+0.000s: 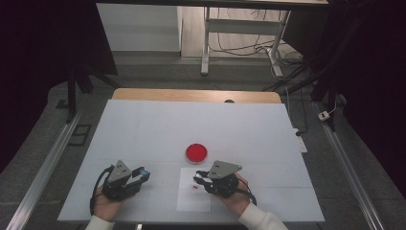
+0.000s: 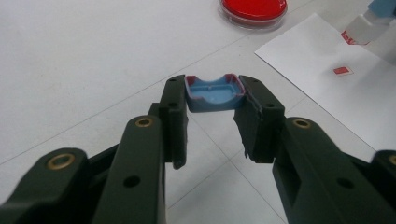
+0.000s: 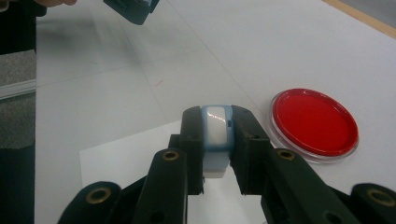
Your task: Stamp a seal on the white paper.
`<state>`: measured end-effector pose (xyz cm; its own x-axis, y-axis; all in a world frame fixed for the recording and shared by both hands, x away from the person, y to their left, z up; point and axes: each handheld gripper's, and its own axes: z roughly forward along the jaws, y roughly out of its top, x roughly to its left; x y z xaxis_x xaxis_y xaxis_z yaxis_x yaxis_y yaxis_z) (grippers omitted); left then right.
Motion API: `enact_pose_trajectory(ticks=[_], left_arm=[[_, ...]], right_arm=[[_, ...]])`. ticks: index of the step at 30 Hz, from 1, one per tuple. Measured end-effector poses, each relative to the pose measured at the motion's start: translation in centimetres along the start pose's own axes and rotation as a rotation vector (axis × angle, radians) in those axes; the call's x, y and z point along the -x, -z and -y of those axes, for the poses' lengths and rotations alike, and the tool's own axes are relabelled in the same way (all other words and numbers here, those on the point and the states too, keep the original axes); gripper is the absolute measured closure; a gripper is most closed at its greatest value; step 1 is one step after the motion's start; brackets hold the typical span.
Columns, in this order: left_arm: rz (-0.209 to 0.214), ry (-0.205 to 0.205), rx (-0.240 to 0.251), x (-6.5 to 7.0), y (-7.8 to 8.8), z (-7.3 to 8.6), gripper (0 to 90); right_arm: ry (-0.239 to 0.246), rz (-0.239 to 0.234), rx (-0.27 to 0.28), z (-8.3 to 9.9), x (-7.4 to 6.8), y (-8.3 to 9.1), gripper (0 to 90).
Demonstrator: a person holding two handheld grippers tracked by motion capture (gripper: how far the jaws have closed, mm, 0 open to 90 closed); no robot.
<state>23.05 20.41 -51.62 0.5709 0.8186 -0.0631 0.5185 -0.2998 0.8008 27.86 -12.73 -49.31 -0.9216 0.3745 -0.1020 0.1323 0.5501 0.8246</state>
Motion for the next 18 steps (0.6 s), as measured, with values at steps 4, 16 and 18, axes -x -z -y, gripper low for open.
enact_pose_trajectory(ticks=[4,16,18], left_arm=[[-0.001,0.0,-0.001,-0.02,-0.01,0.02,64.5],[0.0,-0.001,-0.002,-0.05,0.0,0.06,64.4],[0.0,0.0,-0.001,-0.06,0.05,0.07,64.4]], right_arm=[[0.009,-0.003,-0.005,0.0,-0.12,-0.08,75.2],[0.011,-0.006,-0.005,0.0,-0.19,-0.18,75.2],[0.011,-0.006,-0.004,-0.01,-0.18,-0.19,75.2]])
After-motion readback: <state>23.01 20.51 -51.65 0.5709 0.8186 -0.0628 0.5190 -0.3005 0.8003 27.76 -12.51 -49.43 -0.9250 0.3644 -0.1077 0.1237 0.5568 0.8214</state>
